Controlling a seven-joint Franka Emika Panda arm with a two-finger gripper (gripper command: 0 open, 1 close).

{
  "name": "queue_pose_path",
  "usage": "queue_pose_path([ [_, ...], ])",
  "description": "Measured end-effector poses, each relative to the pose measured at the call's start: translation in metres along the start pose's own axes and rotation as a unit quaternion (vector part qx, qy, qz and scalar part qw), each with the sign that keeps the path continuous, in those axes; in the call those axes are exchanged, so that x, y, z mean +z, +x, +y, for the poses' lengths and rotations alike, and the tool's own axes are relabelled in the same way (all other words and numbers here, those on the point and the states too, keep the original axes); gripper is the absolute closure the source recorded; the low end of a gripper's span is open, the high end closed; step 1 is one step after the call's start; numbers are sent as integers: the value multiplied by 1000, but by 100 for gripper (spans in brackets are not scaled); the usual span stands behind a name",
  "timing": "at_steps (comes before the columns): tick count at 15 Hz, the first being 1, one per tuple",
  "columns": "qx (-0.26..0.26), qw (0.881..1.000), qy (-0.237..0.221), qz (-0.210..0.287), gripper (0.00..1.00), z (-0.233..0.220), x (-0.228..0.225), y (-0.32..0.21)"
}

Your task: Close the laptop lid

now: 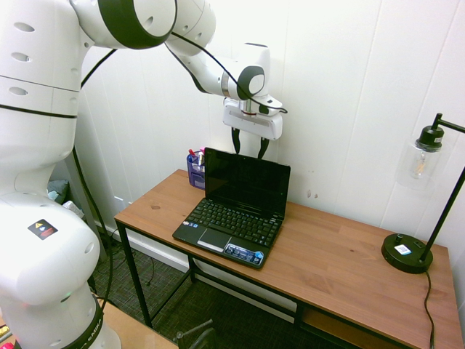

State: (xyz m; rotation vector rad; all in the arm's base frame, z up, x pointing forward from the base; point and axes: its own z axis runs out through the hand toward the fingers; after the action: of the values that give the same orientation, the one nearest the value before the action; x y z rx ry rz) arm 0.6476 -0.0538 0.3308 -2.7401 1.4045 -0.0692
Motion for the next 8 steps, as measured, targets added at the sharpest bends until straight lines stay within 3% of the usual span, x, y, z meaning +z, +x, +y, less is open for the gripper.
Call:
queue_pose_path([
  [8,0,1000,-10,-12,100,5,9,2],
])
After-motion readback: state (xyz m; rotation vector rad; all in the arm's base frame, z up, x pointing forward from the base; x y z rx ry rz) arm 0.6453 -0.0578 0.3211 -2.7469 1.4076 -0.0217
